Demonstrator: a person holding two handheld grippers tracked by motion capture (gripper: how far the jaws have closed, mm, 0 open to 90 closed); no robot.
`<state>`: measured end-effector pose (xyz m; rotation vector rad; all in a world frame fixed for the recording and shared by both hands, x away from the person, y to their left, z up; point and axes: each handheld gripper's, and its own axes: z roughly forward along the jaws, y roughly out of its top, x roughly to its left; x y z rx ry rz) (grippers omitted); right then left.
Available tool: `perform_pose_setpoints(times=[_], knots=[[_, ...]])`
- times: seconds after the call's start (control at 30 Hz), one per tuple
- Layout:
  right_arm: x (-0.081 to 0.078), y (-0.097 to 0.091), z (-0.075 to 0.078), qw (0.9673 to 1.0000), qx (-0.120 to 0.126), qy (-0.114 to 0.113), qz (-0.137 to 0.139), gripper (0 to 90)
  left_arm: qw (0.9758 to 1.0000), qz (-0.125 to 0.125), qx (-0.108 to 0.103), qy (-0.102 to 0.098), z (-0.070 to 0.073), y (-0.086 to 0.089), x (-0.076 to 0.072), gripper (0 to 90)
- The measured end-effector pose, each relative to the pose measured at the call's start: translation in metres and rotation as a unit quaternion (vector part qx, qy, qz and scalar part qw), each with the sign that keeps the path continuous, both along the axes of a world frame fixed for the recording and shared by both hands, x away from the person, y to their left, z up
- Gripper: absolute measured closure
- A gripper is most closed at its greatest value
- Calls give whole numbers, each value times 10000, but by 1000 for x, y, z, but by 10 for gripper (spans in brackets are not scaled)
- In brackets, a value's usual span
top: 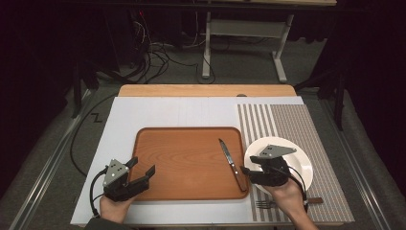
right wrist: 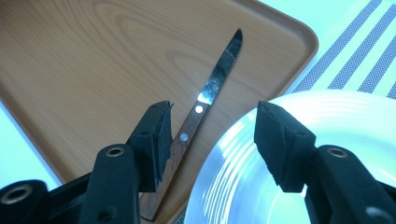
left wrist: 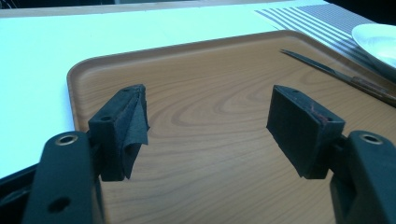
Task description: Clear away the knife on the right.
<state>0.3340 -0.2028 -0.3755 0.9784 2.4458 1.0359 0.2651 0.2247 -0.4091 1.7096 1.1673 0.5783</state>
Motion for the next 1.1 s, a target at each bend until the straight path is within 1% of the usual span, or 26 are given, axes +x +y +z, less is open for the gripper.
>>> perform_pose_setpoints(times=[0.07,0.13,0.23,0.37,0.57,0.77,0.93,1.0,1.07,1.1], knots=[[-2,-3,-1,10000,13,-5,-14,456,10000,2,-3,-9,0,0,0,299],[-3,-8,-1,9999,82,-61,-20,451,10000,0,-9,0,0,0,0,299],[-5,-15,-1,9998,158,-63,-82,444,10000,-3,-26,1,0,0,0,299],[-8,-25,0,9995,211,-229,-111,437,10000,-22,-16,-5,0,-1,0,299],[-13,-36,-2,9988,319,-337,-167,423,10000,-19,-6,-22,0,-1,-1,299],[-17,-47,-1,9981,450,-333,-253,408,10000,3,-23,-45,1,-1,-3,299],[-21,-60,-3,9967,659,-300,-363,393,10000,0,-13,-60,1,-1,-3,299],[-24,-64,-3,9964,691,-332,-371,387,10000,8,-27,-61,1,-1,-4,299],[-26,-68,-4,9957,723,-412,-395,375,9999,29,-90,-70,2,1,-4,299],[-27,-70,-4,9953,761,-417,-428,365,9999,46,-103,-64,2,2,-4,299]])
